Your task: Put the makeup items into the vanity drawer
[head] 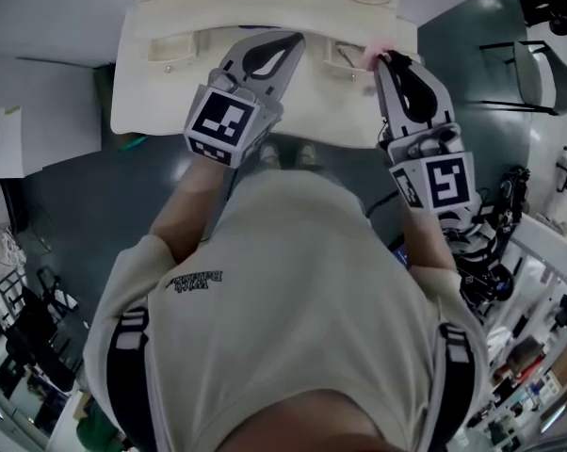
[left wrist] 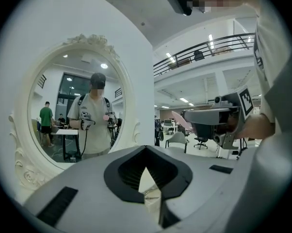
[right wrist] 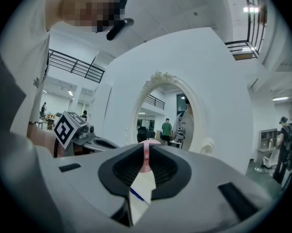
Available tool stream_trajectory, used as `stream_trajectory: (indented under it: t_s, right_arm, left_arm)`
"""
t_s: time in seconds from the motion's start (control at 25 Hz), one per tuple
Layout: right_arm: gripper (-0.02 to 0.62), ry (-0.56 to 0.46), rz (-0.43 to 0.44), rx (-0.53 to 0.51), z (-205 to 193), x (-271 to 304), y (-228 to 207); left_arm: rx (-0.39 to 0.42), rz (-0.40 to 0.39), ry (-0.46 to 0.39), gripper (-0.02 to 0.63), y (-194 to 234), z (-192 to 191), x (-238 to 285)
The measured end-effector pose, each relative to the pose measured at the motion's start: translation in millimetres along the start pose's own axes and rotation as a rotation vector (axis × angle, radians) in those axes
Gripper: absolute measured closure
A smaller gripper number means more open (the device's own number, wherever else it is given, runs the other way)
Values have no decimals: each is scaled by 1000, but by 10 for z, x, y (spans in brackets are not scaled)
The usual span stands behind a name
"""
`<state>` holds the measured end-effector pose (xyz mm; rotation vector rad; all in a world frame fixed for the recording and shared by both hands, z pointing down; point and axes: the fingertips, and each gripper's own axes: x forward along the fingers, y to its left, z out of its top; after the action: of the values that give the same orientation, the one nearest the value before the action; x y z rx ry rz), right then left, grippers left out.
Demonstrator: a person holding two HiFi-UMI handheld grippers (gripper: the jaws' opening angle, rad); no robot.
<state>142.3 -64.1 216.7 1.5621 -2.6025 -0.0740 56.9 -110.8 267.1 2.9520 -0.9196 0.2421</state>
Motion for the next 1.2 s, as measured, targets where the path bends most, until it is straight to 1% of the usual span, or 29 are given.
stream_trajectory:
  t_s: [0.2, 0.48, 0.72, 0.92, 1.04, 1.2]
  right_arm:
    - [557, 70, -25, 6, -355, 133, -321]
    - [557, 204, -7, 48, -1047, 473, -595]
    - [557, 329, 19, 70, -1751, 698, -662]
    - [557, 433, 41, 92, -2302, 745, -672]
    - [557, 480, 56, 116, -2560, 732, -653]
    - [557, 514, 68, 132, -2817, 767, -637]
  left_arm:
    - [-19, -53, 83, 592, -49, -310, 417]
    - [-52, -91, 178, 592, 68, -797, 973]
    - [-85, -105, 292, 592, 146, -1384, 1267]
    - [-112, -118, 380, 592, 104, -1829, 1413]
    - [-135, -131, 430, 592, 30, -2082, 1481]
    - [-151, -143, 479, 591, -37, -2339, 1546]
